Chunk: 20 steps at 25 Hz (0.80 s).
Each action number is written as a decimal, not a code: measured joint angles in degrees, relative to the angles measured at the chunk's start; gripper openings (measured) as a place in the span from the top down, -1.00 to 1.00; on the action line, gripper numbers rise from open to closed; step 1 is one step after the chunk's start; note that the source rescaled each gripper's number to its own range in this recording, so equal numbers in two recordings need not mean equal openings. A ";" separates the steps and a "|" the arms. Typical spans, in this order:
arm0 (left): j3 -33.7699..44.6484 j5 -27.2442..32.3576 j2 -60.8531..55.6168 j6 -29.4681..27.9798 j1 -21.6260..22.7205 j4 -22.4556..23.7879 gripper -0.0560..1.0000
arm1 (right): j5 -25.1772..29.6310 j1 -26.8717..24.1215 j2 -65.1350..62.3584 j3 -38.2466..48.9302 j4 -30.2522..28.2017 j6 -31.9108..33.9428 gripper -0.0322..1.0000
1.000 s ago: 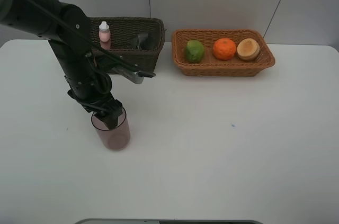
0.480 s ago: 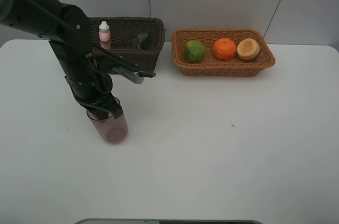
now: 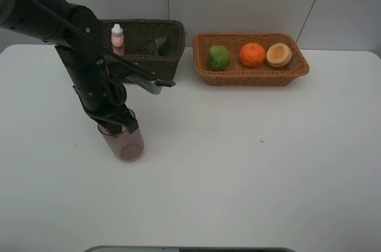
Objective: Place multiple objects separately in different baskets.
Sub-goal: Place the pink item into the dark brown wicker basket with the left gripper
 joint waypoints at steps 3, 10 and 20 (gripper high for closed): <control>0.00 0.00 0.00 -0.28 0.00 0.00 0.89 | 0.00 0.00 0.00 0.00 0.00 0.00 -0.84; 0.00 -0.06 -1.85 -1.51 0.00 0.00 0.89 | 0.00 0.00 0.00 0.00 0.00 0.00 -0.84; -3.68 1.93 -8.43 -12.15 0.50 0.20 0.89 | 0.00 0.00 0.00 0.00 0.00 0.00 -0.84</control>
